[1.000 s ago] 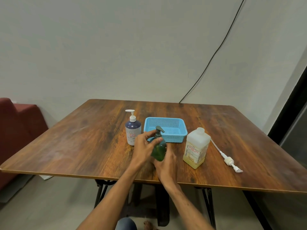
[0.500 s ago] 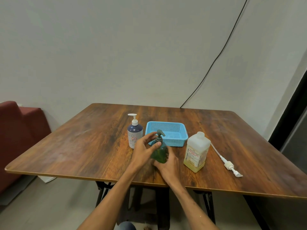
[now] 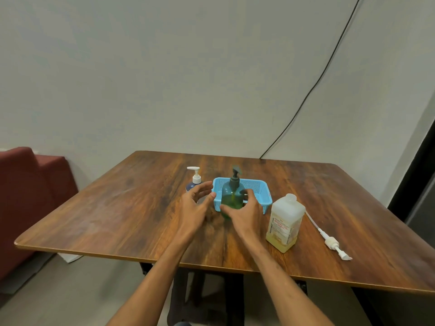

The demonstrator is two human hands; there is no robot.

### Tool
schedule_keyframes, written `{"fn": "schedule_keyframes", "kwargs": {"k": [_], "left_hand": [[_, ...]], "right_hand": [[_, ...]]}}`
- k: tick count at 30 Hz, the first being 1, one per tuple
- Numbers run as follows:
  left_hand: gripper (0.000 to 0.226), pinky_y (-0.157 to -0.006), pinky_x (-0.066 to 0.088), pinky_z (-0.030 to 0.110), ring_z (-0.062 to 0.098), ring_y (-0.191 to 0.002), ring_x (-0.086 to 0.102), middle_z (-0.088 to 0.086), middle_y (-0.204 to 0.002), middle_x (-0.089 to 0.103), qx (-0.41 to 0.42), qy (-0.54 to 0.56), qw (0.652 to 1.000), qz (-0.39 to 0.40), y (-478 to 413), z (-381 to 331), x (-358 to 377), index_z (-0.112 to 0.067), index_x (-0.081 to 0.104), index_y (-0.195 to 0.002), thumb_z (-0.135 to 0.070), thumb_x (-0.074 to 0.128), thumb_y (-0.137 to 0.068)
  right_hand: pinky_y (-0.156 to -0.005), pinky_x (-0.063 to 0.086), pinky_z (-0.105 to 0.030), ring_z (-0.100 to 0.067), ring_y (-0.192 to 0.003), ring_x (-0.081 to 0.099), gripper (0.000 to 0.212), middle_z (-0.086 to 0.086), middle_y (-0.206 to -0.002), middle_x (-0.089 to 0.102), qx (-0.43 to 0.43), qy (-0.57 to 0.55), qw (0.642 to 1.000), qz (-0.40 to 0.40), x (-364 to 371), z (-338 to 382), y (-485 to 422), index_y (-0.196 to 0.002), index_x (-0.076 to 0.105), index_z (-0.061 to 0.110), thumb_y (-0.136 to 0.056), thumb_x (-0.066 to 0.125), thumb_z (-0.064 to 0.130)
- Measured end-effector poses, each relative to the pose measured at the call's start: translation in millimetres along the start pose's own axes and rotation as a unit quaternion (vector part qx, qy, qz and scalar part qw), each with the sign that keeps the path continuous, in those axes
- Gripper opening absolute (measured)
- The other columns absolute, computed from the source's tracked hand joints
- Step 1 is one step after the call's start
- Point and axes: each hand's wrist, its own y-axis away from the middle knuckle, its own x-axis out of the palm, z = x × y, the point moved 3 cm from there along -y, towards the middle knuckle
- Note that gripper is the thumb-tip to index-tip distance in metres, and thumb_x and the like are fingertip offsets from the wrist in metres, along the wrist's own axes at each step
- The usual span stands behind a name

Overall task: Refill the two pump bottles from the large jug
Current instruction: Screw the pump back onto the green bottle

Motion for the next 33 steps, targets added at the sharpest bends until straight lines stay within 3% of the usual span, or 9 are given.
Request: {"fn": "schedule_keyframes", "kwargs": {"k": [3,8,13,17,25,30,33], "left_hand": [[0.029,-0.078,0.055,0.015,0.011,-0.108,0.066,0.0,-0.117,0.069,0.001,-0.001,1.0,-0.007,-4.4,0.8,-0.6,-0.012,0.067,-0.119,-0.012,0.068,-0.09],[0.031,-0.08,0.056,0.017,0.011,-0.108,0.066,0.002,-0.121,0.068,-0.006,-0.006,1.0,-0.001,-9.5,10.9,2.4,-0.009,0.066,-0.12,-0.013,0.068,-0.089],[0.029,-0.085,0.057,0.022,0.01,-0.107,0.066,0.001,-0.121,0.068,-0.016,-0.004,1.0,0.012,-11.8,22.5,4.1,-0.011,0.066,-0.119,-0.014,0.067,-0.09],[0.028,-0.078,0.055,0.017,0.008,-0.105,0.066,-0.001,-0.118,0.069,-0.016,-0.002,1.0,0.015,-16.2,26.8,0.6,-0.011,0.067,-0.118,-0.013,0.067,-0.091],[0.025,-0.084,0.057,0.024,0.007,-0.103,0.068,-0.007,-0.112,0.072,-0.013,-0.002,1.0,0.012,-21.1,34.1,-5.7,-0.015,0.069,-0.115,-0.013,0.068,-0.09],[0.026,-0.084,0.056,0.022,0.007,-0.103,0.068,-0.006,-0.113,0.072,-0.012,-0.002,1.0,0.012,-21.0,37.0,-8.1,-0.014,0.069,-0.115,-0.013,0.068,-0.09],[0.026,-0.082,0.054,0.018,0.007,-0.103,0.068,-0.006,-0.113,0.071,-0.019,0.005,1.0,0.015,-22.5,37.9,-8.4,-0.012,0.068,-0.116,-0.01,0.067,-0.09]], "right_hand": [[-0.096,0.05,-0.032,-0.014,-0.112,0.055,0.072,0.007,-0.112,0.055,-0.003,0.004,1.0,-0.01,8.3,6.8,-25.0,-0.125,0.05,0.024,-0.065,0.09,0.032],[-0.088,0.053,-0.039,-0.019,-0.1,0.058,0.061,0.005,-0.102,0.057,-0.009,0.019,0.999,-0.027,24.3,14.7,-64.3,-0.106,0.044,0.029,-0.063,0.087,0.026],[-0.088,0.05,-0.035,-0.019,-0.102,0.057,0.062,0.002,-0.106,0.054,0.019,0.035,0.999,-0.01,43.1,6.7,-90.2,-0.112,0.044,0.021,-0.067,0.087,0.018],[-0.09,0.05,-0.035,-0.022,-0.107,0.056,0.069,-0.005,-0.115,0.057,0.048,0.071,0.996,0.005,56.7,-10.2,-100.4,-0.121,0.046,0.014,-0.067,0.087,0.018],[-0.091,0.045,-0.034,-0.024,-0.113,0.053,0.071,-0.008,-0.12,0.056,0.08,0.114,0.99,0.031,73.5,-29.6,-108.8,-0.12,0.047,0.011,-0.064,0.09,0.018],[-0.095,0.048,-0.041,-0.029,-0.116,0.054,0.08,-0.011,-0.125,0.057,0.087,0.134,0.986,0.041,80.0,-35.8,-112.8,-0.126,0.046,0.01,-0.061,0.092,0.021],[-0.092,0.047,-0.039,-0.029,-0.117,0.055,0.085,-0.012,-0.127,0.057,0.092,0.145,0.984,0.051,81.7,-36.6,-114.0,-0.131,0.043,0.009,-0.062,0.092,0.021]]}}
